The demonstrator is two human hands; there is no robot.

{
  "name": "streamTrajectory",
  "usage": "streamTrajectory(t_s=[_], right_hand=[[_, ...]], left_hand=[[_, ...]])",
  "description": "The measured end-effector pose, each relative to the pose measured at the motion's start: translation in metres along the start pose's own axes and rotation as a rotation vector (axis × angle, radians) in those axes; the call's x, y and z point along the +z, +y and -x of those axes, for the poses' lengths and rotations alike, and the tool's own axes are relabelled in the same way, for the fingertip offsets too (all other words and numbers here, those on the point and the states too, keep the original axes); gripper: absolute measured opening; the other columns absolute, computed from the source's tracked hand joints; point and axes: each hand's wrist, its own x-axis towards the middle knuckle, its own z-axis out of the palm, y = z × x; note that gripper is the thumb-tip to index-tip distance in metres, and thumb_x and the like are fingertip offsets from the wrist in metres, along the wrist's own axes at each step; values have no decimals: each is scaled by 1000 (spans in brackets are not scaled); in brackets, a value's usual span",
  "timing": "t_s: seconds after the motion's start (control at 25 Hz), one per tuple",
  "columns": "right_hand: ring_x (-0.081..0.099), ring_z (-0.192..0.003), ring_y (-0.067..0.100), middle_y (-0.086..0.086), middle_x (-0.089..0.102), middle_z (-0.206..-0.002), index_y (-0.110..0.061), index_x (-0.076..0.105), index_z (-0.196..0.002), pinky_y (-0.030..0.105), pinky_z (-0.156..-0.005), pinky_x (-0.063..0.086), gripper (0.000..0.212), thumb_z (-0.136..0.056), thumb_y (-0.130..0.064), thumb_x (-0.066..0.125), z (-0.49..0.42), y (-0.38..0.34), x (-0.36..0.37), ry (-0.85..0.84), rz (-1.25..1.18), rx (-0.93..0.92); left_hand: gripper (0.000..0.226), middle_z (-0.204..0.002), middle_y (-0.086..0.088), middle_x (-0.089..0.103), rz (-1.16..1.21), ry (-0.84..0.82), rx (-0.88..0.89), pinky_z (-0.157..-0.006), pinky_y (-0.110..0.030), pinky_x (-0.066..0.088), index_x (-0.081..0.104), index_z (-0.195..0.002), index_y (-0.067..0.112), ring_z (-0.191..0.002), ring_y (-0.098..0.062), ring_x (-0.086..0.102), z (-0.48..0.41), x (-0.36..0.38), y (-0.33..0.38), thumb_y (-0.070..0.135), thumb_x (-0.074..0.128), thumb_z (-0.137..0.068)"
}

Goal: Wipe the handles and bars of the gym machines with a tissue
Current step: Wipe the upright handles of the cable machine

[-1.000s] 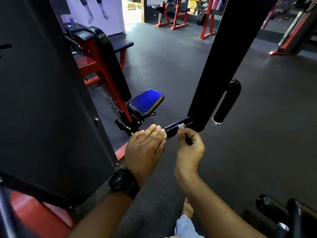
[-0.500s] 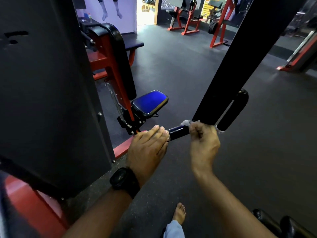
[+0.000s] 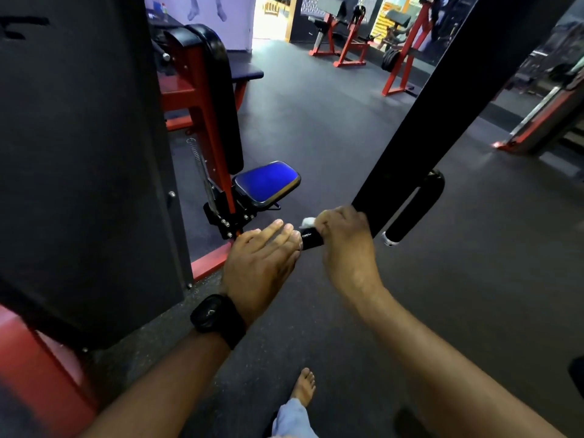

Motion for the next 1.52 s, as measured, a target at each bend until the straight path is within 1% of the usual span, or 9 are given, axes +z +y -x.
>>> streamTrajectory(t_s=[0.08,0.2,0.36,0.56,0.88,1.2,1.36,1.44,1.52], right_hand=[[51,-99,20,-3,61,-106,-22,64,-103,22,-77,23,26,-94,-16,41,-14,1,-13,-95,85,18],[58,-98,23,4,65,-104,-13,66,-101,27,-77,40,16,-97,-14,50,-40,-4,-43,-370,-96,-54],[57,-79,5,-8,67,-90,-19,73,-96,10,-66,38,19,-95,-12,56,-77,2,-66,-666,-98,-281],[64,-93,27,10,68,-107,-8,69,-107,27,-73,44,18,-95,-12,56,-87,-2,-55,-688,170,-125],[62,-105,37,7,52,-87,-1,67,-109,29,-72,36,21,-97,-7,51,-86,-5,-70,-680,130,-185],[66,-96,25,5,62,-95,-19,61,-91,26,-70,43,12,-94,-8,56,-69,0,-60,-465,122,-240],[54,-113,27,7,56,-120,-14,63,-118,33,-80,45,30,-91,-3,58,-16,2,-45,-248,173,-113],[57,-109,23,6,60,-117,-10,67,-117,31,-86,49,31,-90,2,58,23,2,-30,100,-152,-4],[64,-95,14,1,66,-102,-9,73,-103,21,-84,51,20,-90,1,64,51,-8,-6,324,-585,312]], left_hand=[[28,-128,-4,66,2,-11,-10,-93,-40,48,69,-118,14,-126,-22,57,0,-1,1,25,55,-97],[28,-129,-6,65,29,-26,-24,-93,-42,49,69,-119,13,-127,-24,56,-1,-2,1,23,60,-95],[27,-128,-6,66,19,4,-23,-93,-42,48,69,-119,13,-128,-24,55,-1,-2,3,24,62,-96],[29,-127,-1,67,12,-20,-53,-93,-41,45,68,-120,18,-128,-22,54,-1,-2,3,29,63,-93],[26,-122,-1,69,13,5,-44,-92,-43,48,69,-117,16,-125,-23,57,-3,-1,2,27,64,-95],[26,-122,-3,69,5,-15,-27,-93,-43,46,70,-117,15,-125,-23,58,-4,-7,1,26,66,-93],[26,-123,-1,68,11,-45,-11,-93,-45,48,69,-118,18,-127,-22,56,-4,-7,-1,27,66,-94],[26,-123,-1,69,6,-43,-4,-92,-45,48,69,-117,18,-127,-22,56,-5,-5,-2,29,61,-96],[25,-122,-1,69,12,-37,10,-92,-45,49,69,-117,17,-127,-22,56,-5,-4,-1,28,60,-96]])
